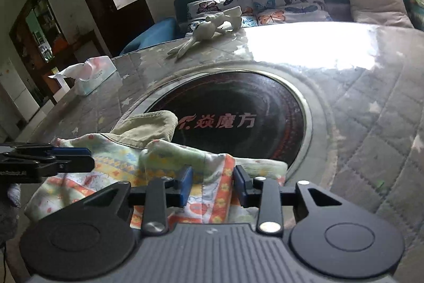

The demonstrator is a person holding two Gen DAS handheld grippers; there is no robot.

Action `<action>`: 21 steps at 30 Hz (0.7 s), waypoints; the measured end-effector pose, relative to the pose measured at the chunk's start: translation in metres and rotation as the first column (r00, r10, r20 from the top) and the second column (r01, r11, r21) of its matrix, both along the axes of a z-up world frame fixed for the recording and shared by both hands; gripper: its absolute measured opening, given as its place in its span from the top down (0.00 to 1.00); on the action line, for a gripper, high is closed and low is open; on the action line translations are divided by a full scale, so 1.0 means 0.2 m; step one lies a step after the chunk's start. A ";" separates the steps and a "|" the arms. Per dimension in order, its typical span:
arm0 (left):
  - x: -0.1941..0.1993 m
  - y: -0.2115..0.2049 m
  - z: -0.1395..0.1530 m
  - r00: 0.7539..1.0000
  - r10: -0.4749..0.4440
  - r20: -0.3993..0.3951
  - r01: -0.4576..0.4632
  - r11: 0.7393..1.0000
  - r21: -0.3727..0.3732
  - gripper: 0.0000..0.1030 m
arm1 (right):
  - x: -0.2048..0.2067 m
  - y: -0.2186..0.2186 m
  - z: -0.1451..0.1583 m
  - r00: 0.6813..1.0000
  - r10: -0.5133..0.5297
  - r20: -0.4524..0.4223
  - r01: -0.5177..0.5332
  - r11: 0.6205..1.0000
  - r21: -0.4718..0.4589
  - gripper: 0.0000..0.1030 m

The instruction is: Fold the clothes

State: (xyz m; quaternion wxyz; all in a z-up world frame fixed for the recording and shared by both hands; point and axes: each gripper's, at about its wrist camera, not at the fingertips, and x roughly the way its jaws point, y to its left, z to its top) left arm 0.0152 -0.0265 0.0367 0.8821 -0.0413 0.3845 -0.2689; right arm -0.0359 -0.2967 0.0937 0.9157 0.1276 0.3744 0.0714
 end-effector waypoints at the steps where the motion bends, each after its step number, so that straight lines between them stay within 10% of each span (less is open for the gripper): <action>1: 0.00 0.00 0.00 1.000 0.003 -0.001 -0.003 1.000 0.001 0.62 | 0.00 0.00 0.00 1.000 -0.005 0.002 0.005 1.000 0.003 0.92; 13: 0.01 0.04 -0.02 1.000 0.024 -0.010 -0.024 1.000 -0.002 0.61 | -0.06 -0.03 0.01 0.989 -0.148 0.013 0.149 0.981 -0.126 0.97; 21: 0.05 0.05 0.02 0.999 0.036 0.009 -0.036 0.999 -0.004 0.67 | 0.00 0.16 0.17 0.994 0.074 0.077 -0.068 0.994 -0.081 0.92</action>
